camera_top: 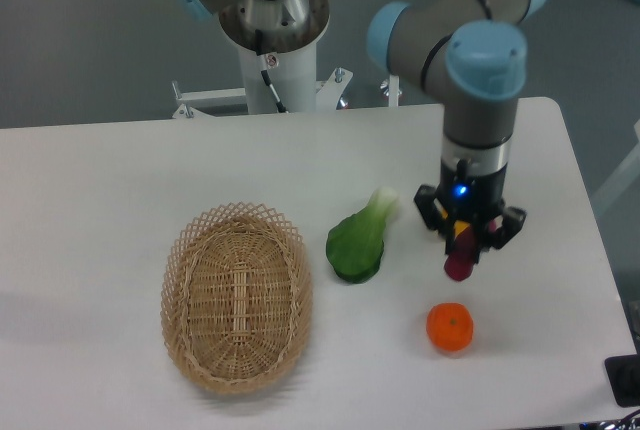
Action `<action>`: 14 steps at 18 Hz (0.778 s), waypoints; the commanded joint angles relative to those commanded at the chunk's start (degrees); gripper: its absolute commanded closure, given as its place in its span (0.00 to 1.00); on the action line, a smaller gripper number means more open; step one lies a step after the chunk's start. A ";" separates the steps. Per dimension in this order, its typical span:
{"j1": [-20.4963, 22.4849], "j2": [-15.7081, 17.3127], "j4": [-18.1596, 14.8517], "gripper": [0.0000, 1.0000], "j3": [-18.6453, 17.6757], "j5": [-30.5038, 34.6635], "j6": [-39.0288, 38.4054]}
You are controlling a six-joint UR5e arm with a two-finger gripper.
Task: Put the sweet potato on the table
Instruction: 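Move the held sweet potato beside the orange tangerine and lower it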
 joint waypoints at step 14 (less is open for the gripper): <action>-7.30 -9.94 5.81 0.67 0.09 4.84 -6.42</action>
